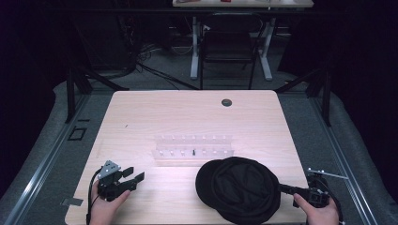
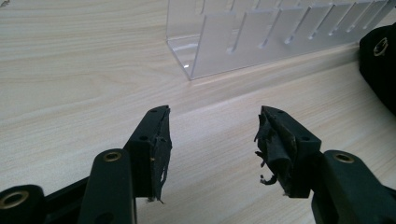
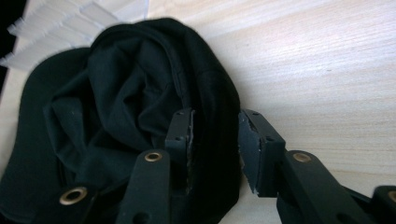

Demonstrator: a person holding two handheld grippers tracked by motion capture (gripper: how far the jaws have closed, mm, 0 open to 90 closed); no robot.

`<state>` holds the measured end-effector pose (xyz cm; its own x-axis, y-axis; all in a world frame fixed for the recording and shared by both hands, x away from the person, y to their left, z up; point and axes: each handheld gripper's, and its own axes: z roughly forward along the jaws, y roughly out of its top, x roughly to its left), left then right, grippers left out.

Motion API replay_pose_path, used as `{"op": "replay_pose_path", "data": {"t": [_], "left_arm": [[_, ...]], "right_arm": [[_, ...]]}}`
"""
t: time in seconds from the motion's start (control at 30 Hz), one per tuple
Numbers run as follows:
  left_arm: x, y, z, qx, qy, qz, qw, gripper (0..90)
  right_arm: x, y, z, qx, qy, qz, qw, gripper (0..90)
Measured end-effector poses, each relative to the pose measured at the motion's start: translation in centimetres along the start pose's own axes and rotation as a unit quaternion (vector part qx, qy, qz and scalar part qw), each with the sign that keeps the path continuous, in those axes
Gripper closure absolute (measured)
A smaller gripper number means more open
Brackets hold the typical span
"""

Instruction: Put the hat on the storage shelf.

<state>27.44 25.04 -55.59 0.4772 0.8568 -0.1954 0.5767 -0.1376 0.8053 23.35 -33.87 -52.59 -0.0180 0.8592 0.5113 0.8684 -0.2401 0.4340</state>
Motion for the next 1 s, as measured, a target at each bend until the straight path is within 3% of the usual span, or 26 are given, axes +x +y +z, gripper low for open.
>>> {"op": "replay_pose_path", "data": {"t": [0.03, 0.07, 0.1, 0.27, 0.43, 0.67, 1.0], "left_arm": [[0.0, 0.0, 0.0, 0.001, -0.002, 0.002, 1.0, 44.3], [0.0, 0.0, 0.0, 0.001, -0.002, 0.002, 1.0, 44.3], [-0.1, 0.0, 0.1, 0.004, -0.002, 0.004, 1.0, 44.3], [-0.2, 0.0, 0.2, 0.006, -0.004, 0.006, 1.0, 44.3], [-0.2, -0.1, 0.2, 0.006, -0.003, 0.005, 1.0, 44.3], [-0.3, -0.1, 0.2, 0.006, -0.002, 0.004, 1.0, 44.2], [-0.3, -0.1, 0.3, 0.008, -0.004, 0.005, 0.9999, 44.0]], "right_arm": [[0.3, 0.3, 0.2, 0.018, -0.015, -0.008, 0.9997, 65.9], [0.3, 0.3, 0.2, 0.018, -0.015, -0.008, 0.9997, 65.9], [0.5, 0.8, 0.3, 0.039, -0.019, -0.02, 0.9989, 67.7], [1.2, 1.8, 0.5, 0.065, -0.045, -0.038, 0.9962, 70.4], [1.6, 2.7, 1.0, 0.093, -0.052, -0.042, 0.9934, 72.8], [1.6, 3.3, 1.5, 0.13, -0.048, -0.05, 0.9891, 78.2], [1.0, 3.5, 2.8, 0.164, -0.041, -0.03, 0.9851, 77.6]]}}
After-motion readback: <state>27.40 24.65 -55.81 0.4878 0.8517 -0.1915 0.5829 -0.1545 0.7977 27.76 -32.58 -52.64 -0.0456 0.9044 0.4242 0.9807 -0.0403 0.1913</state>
